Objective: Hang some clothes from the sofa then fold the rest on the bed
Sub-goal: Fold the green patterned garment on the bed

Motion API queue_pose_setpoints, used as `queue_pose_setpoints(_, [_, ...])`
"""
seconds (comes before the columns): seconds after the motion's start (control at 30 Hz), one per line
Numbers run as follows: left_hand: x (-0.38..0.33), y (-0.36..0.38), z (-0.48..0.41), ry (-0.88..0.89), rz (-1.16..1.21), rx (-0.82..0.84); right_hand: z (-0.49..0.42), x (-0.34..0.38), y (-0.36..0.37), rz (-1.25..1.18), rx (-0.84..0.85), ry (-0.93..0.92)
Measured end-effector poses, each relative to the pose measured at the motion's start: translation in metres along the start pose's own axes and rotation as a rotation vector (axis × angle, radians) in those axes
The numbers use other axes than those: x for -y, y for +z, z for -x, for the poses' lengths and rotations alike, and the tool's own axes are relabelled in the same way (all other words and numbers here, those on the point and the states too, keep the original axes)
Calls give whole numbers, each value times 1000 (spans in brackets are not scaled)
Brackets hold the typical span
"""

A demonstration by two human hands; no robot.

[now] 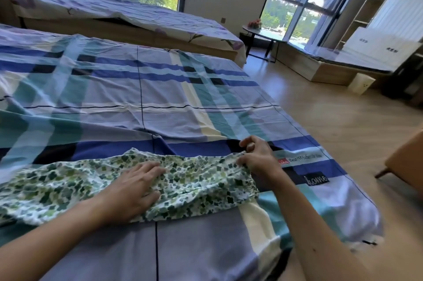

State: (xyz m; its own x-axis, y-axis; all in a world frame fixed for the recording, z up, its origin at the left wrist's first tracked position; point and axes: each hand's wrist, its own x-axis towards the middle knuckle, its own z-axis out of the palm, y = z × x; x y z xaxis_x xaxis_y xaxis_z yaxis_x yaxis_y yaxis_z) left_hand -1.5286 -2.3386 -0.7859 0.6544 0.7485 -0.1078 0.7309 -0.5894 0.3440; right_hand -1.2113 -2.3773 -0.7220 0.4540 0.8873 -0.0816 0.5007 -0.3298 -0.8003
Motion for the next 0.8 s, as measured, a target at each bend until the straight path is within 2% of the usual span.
queue_pose_setpoints(0.13, [10, 10, -3, -83, -105, 45, -5, -25, -13, 284, 180, 131])
queue_pose_setpoints(0.23, [11, 14, -3, -114, -143, 100, -12, -40, -11, 434, 198, 156])
queue_pose_setpoints(0.4, [7, 21, -1, -134, -186, 86, -16, -37, -3, 210, 282, 290])
queue_pose_setpoints(0.5, [-3, 21, 1, -131, -201, 35, -25, -47, -2, 262, 382, 267])
queue_pose_setpoints(0.6, [-17, 24, 4, -62, -179, -23, -21, -37, -4, 165, 421, 301])
queue_pose_setpoints(0.7, [-29, 29, 5, 29, -123, -57, -17, -29, -10, 65, 397, 320])
queue_pose_setpoints(0.8, [-33, 34, 3, 111, -54, -15, -21, -28, -21, -53, 323, 336])
